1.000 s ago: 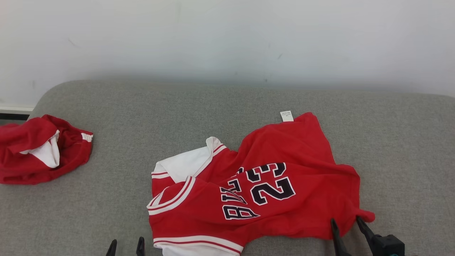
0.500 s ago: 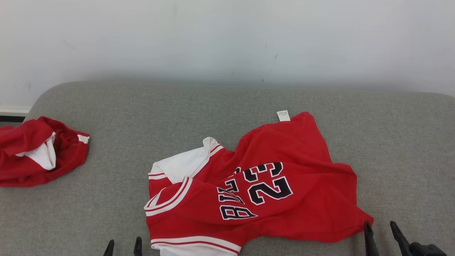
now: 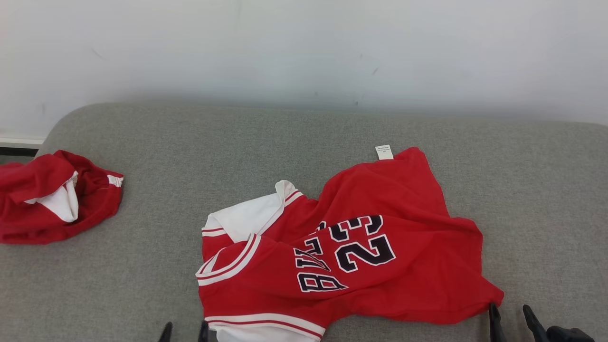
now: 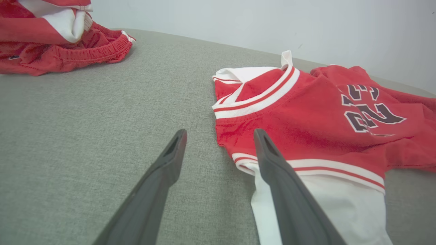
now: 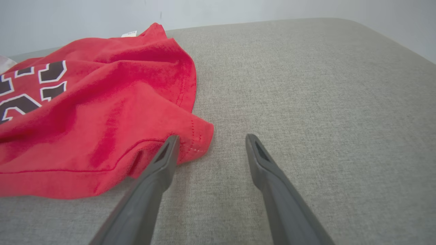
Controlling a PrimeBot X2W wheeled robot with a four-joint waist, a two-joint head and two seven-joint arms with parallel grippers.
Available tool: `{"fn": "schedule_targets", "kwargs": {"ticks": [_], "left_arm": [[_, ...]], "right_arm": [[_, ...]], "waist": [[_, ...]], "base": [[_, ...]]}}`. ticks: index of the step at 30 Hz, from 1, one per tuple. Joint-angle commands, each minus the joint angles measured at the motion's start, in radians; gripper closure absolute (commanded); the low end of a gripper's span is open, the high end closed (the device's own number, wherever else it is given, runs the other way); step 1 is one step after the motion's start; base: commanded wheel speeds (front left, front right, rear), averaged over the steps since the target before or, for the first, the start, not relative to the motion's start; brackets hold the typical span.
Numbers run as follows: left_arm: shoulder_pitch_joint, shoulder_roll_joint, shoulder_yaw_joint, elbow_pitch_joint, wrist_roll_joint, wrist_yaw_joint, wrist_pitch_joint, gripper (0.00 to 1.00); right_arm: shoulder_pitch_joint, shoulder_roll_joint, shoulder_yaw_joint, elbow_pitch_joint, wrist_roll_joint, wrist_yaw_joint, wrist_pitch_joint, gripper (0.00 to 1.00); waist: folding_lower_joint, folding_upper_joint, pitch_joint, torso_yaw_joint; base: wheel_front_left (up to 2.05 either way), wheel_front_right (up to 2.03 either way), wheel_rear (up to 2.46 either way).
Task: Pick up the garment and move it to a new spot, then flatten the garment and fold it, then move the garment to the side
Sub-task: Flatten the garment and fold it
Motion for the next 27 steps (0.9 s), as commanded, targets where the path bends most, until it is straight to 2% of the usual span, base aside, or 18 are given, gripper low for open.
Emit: {"fn": "schedule_targets", "kwargs": {"ticks": [1, 6, 26, 27], "left_arm": [[0.011, -0.001, -0.031, 0.01, 0.008, 0.002, -0.003, 0.0], [0.043, 0.015, -0.142, 0.073, -0.022, 0.002, -0.003, 0.0], [-0.005, 0.024, -0.292, 0.304, -0.185, 0.002, -0.003, 0.0], [-0.014, 0.023, -0.3, 0.314, -0.197, 0.001, -0.003, 0.0]], "right_arm": [[-0.011, 0.005, 0.006, 0.014, 0.008, -0.003, -0.009, 0.0], [-0.028, 0.017, 0.018, 0.047, 0.016, -0.003, -0.015, 0.0], [-0.131, 0.038, 0.066, 0.175, 0.023, -0.003, -0.017, 0.0], [-0.137, 0.037, 0.067, 0.182, 0.026, -0.003, -0.017, 0.13]], "waist": [[-0.0001, 0.0, 0.002, -0.004], [-0.0001, 0.0, 0.005, -0.014], [-0.0001, 0.0, 0.0, -0.017], [-0.0001, 0.0, 0.0, -0.015]], "base": [[0.0, 0.0, 0.0], [0.0, 0.0, 0.0], [0.0, 0.0, 0.0], [0.0, 0.0, 0.0]]}}
